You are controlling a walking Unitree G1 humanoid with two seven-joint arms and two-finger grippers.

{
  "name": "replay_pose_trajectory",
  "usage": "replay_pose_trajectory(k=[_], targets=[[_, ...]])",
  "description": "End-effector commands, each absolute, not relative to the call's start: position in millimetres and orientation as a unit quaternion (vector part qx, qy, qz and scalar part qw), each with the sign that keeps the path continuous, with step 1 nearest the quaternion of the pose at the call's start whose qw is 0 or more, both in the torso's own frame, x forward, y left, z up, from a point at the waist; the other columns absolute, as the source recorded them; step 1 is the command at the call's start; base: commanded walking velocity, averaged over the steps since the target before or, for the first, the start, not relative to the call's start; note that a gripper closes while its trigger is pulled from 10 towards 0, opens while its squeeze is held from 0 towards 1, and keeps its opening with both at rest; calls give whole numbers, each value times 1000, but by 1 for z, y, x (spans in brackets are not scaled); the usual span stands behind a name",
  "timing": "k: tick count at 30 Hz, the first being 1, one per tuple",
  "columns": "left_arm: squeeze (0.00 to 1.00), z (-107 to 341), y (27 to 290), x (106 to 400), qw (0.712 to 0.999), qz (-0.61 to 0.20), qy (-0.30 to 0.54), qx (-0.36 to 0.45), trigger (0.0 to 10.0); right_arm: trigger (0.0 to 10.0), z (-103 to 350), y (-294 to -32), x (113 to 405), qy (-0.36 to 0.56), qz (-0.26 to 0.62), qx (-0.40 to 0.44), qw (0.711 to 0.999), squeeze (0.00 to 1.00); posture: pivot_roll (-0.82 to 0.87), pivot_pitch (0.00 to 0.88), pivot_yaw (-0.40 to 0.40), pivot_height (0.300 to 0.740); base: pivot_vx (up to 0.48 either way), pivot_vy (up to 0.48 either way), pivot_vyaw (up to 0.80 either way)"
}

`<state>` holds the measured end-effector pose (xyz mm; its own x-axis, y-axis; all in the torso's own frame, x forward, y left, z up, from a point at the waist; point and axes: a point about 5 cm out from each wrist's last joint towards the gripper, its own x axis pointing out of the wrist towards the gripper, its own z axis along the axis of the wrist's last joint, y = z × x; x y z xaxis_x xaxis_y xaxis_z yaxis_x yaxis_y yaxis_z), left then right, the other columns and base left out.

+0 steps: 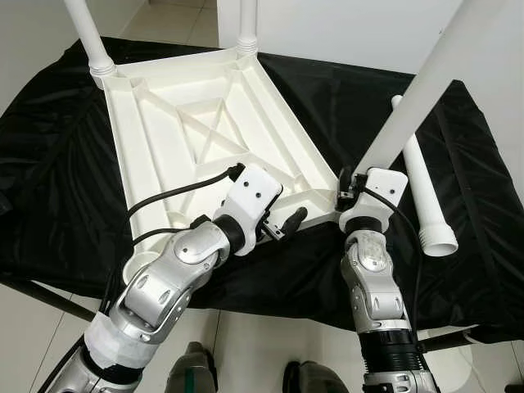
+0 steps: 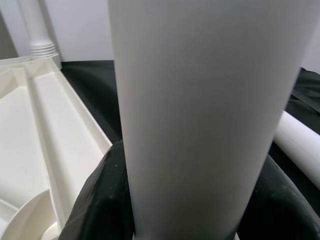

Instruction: Building children table

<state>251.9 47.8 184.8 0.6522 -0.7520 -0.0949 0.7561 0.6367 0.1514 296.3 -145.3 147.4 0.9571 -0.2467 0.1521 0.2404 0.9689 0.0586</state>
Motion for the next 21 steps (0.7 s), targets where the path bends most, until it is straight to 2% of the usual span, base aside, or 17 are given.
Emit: replay_pose_trajectory(k=[1, 10, 21], targets=[[0, 181, 43, 245, 886, -455, 23, 88, 10000, 10000, 122, -159, 292, -22, -163, 17, 986, 0, 78, 116, -9, 740, 0, 0, 0], [0, 180, 43, 242, 883, -461, 28, 88, 10000, 10000, 119, -163, 292, -13, -193, 41, 980, 0, 75, 115, -4, 740, 0, 0, 0], [0, 179, 43, 240, 881, -464, 31, 88, 10000, 10000, 121, -163, 289, -26, -186, 60, 980, 0, 72, 125, 3, 740, 0, 0, 0]])
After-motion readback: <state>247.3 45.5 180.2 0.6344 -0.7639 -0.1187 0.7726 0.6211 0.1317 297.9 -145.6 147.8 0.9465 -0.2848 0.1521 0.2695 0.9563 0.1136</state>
